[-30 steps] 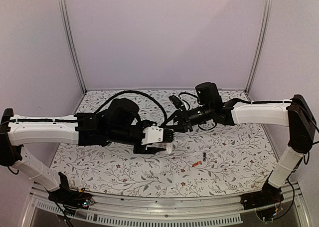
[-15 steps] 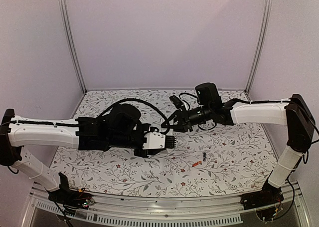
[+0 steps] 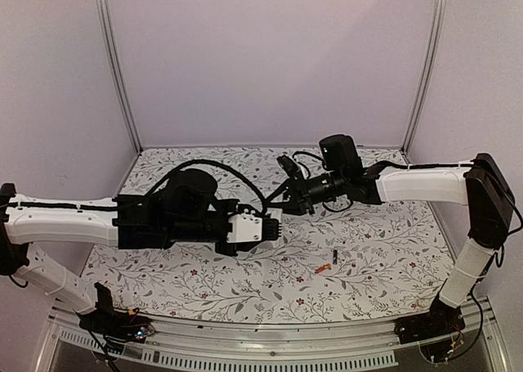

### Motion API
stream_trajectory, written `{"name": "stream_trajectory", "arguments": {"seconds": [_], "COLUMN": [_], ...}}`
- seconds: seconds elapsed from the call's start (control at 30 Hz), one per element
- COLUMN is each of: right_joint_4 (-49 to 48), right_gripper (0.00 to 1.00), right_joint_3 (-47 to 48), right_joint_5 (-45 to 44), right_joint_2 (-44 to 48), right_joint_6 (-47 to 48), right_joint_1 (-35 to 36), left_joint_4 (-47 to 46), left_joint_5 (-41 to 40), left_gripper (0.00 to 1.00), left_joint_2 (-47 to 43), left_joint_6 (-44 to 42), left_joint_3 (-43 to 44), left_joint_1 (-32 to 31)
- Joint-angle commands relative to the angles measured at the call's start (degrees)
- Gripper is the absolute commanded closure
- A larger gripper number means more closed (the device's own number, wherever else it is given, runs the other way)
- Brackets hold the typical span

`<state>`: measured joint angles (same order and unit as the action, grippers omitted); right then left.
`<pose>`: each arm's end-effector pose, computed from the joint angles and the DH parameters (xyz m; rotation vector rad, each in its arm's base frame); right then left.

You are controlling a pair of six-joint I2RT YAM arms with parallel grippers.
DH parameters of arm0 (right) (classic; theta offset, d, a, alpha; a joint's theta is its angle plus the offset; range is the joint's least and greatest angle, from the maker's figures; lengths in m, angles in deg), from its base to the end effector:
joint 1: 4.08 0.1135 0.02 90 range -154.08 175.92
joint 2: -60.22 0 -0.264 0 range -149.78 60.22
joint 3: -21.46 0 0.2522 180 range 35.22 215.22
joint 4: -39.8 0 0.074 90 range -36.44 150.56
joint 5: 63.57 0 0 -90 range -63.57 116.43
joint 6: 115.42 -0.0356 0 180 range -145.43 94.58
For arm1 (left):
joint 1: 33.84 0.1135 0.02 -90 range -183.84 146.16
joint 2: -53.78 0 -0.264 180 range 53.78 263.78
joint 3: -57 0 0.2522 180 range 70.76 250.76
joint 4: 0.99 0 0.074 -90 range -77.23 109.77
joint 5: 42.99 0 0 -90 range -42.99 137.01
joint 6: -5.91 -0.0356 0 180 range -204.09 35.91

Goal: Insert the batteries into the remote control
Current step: Remove the battery cover from the remote control.

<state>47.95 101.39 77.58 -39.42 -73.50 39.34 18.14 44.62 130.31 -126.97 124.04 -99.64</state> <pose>0.2619 0.2860 0.2437 -0.5788 2.3642 1.7904 0.1257 -0.2762 0.2762 1.6717 1.2311 -0.2024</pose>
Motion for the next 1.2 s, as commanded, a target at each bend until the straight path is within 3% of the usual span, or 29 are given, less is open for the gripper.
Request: {"name": "stream_trajectory", "arguments": {"seconds": [0.0, 0.43, 0.73, 0.87, 1.0, 1.17], "right_joint_4": [0.5, -2.2, -5.5, -9.3, -13.1, -15.0], "right_gripper": [1.0, 1.0, 1.0, 1.0, 1.0, 1.0], "right_joint_3": [1.1, -0.3, -3.1, -5.1, -6.6, -7.5], "right_joint_5": [2.2, 1.9, -0.8, -3.0, -5.6, -7.1], "right_joint_2": [-1.3, 0.3, 0.6, 0.6, 0.7, 0.8], "right_joint_6": [-0.4, -2.1, -4.7, -6.6, -7.7, -8.1], "right_joint_1": [0.2, -1.4, -3.4, -4.4, -5.7, -6.0], "left_joint_4": [-3.1, 0.2, 0.3, -0.5, -0.1, 8.2], "left_joint_5": [-2.3, -1.3, -3.2, -4.9, -4.2, -5.5], "left_gripper": [0.59, 0.56, 0.35, 0.29, 0.28, 0.31], "left_joint_2": [-1.7, 0.9, 0.9, 0.9, 1.7, 7.6], "left_joint_6": [-0.9, -1.2, 3.9, 13.7, 29.7, 45.7], "left_joint_3": [-0.6, -1.5, -0.1, 1.0, 3.6, 12.4], "left_joint_1": [0.1, 0.1, 0.2, 0.7, 2.3, 4.1]}}
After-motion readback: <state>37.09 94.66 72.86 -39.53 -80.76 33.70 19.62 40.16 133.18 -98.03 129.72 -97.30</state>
